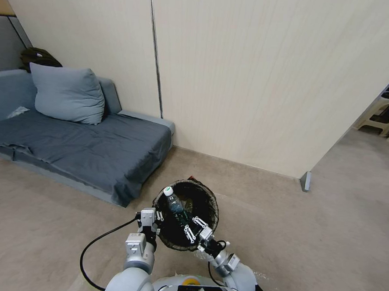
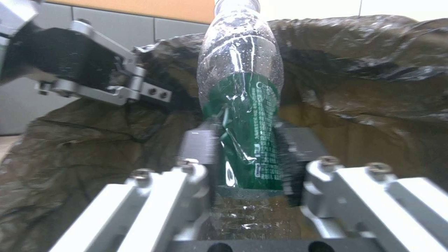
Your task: Pick up the trash bin, then pick up the garbage from the floor and place it into the trash bin.
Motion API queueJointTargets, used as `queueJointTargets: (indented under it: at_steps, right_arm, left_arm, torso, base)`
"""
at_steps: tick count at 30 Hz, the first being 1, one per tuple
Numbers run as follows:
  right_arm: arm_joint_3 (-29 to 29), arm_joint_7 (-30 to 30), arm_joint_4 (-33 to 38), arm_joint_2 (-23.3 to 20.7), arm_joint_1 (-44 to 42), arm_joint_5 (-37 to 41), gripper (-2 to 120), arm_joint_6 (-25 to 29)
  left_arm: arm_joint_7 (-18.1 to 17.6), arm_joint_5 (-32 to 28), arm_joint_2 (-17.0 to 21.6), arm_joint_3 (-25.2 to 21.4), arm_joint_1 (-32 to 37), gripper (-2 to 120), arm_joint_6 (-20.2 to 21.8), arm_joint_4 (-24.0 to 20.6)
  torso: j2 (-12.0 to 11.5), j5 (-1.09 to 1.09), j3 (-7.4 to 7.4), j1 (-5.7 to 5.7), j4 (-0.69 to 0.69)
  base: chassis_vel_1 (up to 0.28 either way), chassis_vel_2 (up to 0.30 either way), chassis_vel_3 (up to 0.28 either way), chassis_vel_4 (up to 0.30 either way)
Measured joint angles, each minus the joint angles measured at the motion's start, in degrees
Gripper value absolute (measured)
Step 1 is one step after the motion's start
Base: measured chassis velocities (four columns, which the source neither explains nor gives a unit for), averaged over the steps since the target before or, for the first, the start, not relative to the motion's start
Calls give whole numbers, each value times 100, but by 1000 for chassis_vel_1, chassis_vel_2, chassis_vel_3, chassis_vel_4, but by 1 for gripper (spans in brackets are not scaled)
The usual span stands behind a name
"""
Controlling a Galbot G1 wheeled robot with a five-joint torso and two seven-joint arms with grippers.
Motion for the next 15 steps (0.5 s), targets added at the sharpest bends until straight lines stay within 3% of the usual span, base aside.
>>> queueJointTargets:
  at_steps: [15]
  right_arm:
    - [164, 22, 210, 5, -31, 7, 92, 31]
  left_arm:
    - [-7, -12, -28, -56, 3, 0, -3, 27]
  torso:
    - [0, 0, 0, 0, -1]
  base:
    - [0, 0, 0, 0]
